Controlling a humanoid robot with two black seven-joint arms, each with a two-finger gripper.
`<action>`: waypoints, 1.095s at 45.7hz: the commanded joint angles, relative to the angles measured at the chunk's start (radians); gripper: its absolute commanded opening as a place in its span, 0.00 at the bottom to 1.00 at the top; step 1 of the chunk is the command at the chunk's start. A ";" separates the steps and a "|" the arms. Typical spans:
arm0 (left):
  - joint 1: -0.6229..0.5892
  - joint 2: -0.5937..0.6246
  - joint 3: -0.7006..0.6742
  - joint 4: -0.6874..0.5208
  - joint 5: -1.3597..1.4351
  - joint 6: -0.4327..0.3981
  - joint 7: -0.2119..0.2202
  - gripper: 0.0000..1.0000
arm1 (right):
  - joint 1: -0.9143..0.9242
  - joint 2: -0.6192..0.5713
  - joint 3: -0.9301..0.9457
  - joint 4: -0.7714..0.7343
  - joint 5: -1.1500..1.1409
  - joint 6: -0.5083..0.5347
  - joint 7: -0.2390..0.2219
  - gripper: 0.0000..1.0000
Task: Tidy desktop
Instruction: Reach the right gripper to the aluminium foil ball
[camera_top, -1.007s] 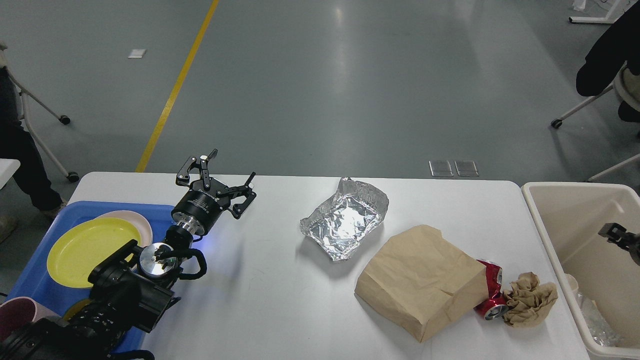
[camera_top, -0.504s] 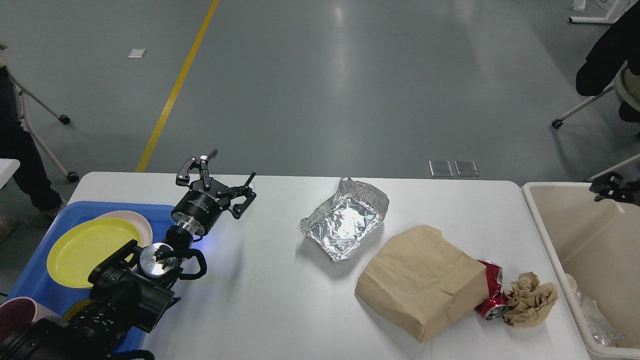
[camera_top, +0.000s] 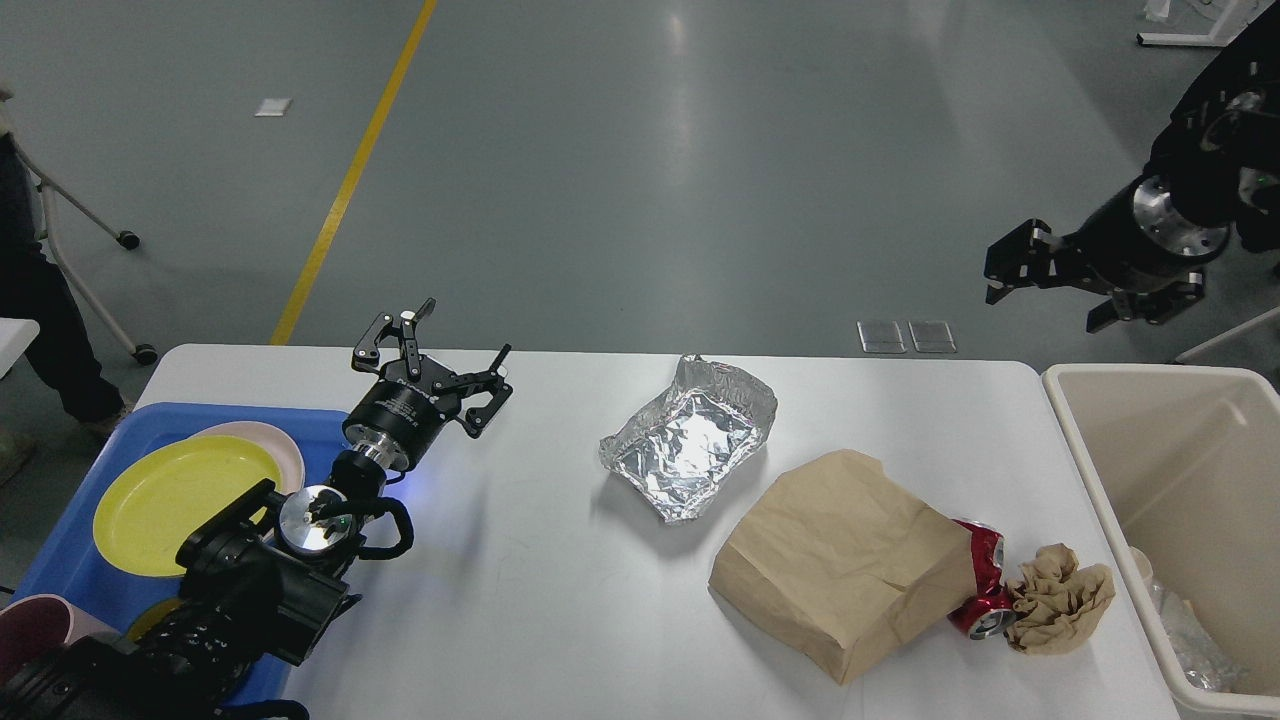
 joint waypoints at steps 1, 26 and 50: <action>0.000 0.000 0.000 0.000 0.001 0.000 0.000 0.97 | 0.015 0.073 0.058 0.006 0.004 0.021 0.001 1.00; 0.000 0.000 0.000 0.000 0.001 0.000 0.000 0.97 | -0.198 0.279 0.230 -0.112 0.036 0.003 0.001 1.00; 0.000 0.000 0.000 0.000 -0.001 0.000 0.000 0.97 | -0.509 0.385 0.348 -0.420 0.038 -0.178 0.001 1.00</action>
